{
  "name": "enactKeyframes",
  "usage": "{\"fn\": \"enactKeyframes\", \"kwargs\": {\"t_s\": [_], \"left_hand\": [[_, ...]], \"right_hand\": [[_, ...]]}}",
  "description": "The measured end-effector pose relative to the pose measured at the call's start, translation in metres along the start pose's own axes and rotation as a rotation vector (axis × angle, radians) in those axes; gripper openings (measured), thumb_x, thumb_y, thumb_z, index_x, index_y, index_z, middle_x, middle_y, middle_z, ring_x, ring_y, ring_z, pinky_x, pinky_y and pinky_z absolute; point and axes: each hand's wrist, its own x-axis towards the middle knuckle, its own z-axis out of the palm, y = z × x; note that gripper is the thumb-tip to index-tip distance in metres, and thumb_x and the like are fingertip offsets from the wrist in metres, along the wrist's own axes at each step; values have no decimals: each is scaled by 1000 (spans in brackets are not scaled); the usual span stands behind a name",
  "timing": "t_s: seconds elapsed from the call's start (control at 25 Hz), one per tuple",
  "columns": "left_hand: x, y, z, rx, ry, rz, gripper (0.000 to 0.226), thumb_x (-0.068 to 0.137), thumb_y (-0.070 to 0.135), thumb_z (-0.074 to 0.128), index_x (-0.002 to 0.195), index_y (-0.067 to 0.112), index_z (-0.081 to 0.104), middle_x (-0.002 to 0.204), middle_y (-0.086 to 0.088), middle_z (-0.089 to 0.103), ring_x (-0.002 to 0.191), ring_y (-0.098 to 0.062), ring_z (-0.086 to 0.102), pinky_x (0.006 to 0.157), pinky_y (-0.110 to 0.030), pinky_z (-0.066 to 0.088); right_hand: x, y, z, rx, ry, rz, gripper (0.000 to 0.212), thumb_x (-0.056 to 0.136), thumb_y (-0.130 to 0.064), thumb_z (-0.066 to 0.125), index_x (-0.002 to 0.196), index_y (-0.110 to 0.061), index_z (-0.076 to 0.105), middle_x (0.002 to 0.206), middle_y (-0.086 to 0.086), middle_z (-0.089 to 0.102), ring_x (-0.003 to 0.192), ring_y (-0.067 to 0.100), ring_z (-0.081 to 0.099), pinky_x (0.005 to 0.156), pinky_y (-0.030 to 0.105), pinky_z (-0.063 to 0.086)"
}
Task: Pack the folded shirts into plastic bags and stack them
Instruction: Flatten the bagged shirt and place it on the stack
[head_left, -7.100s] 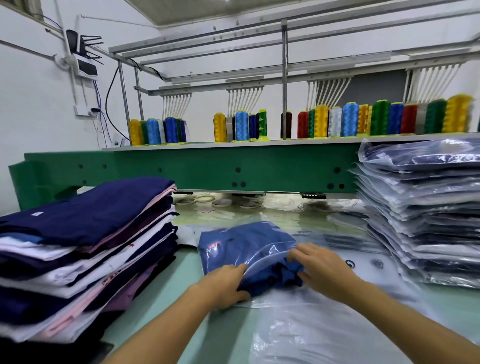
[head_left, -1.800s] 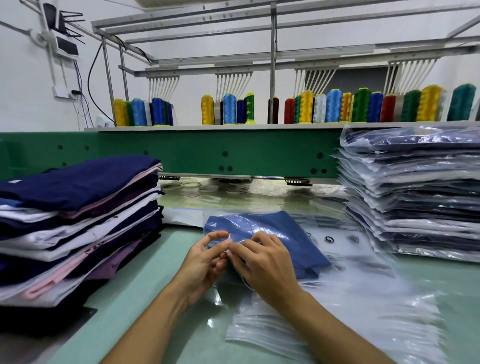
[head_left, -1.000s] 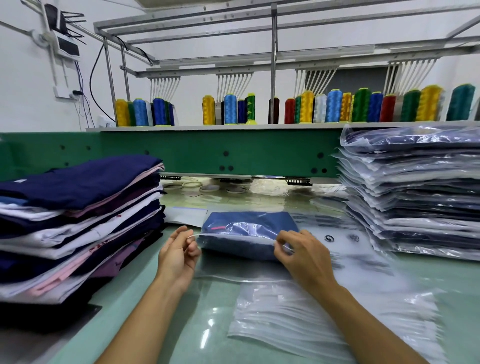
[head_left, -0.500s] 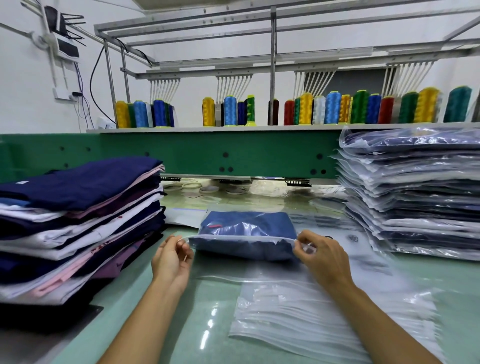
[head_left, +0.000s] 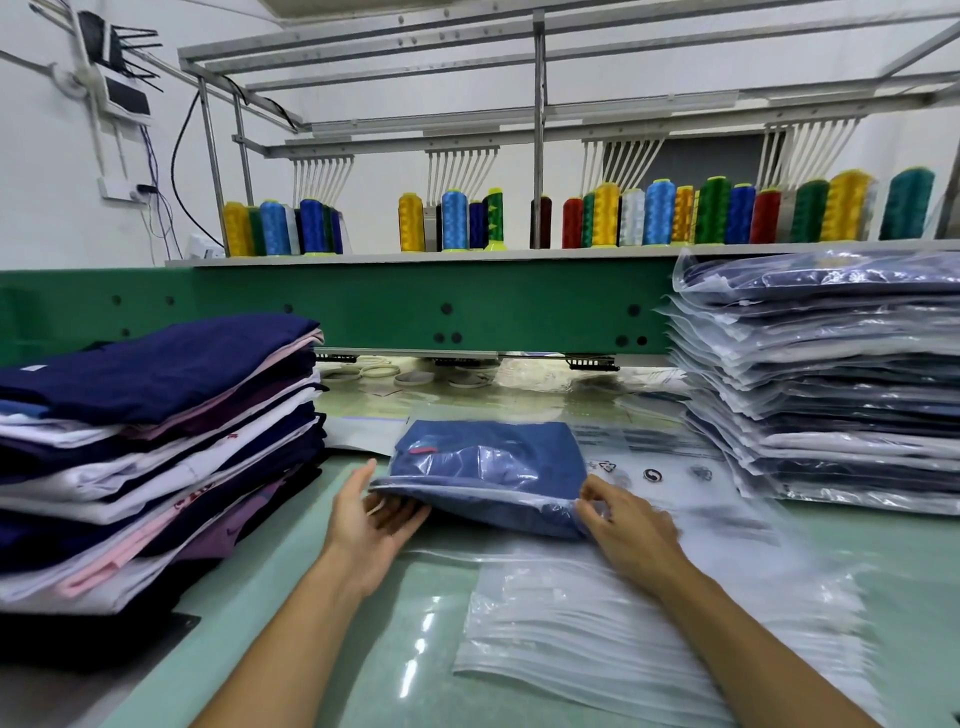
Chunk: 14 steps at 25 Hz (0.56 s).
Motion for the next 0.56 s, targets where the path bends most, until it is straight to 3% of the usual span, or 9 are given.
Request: {"fn": "enactKeyframes", "kwargs": {"t_s": [0.12,0.2,0.32,0.44,0.56], "left_hand": [[-6,-19,12,290,-87,50,29,95,27,67,114,5,68,112,-16,72,108,-27,66,97,-45,54],[-11,-31,13,646,-131,165,30,97,33,65,119,12,68,121,-6,71,116,-20,64,106,-41,48],[-10,-37,11,1175,-143,281,43,100,49,53,130,21,63,129,10,62,122,-15,55,102,-30,37],[-7,-36,12,1279,-84,248,42,99,50,47,124,20,65,124,3,62,115,-22,56,95,-33,39],[-4,-32,10,1177,30,264,38,94,45,55,103,12,71,106,-3,71,97,-23,63,87,-35,46]], "right_hand": [[0,-1,2,-40,-55,7,17,99,-49,41,86,-38,44,88,-22,55,86,14,55,101,53,38],[-1,-3,3,-53,-106,-8,19,101,-48,36,87,-39,43,100,-20,57,89,14,57,109,60,29],[-4,-10,6,-39,-180,-40,19,103,-46,31,91,-39,43,114,-13,55,97,15,56,113,66,15],[-3,-19,11,5,-193,-47,21,103,-44,30,88,-40,44,116,-11,52,100,15,54,114,71,7],[-1,-40,24,72,-201,-60,21,103,-42,29,88,-39,44,114,-8,51,102,15,53,114,72,4]]}}
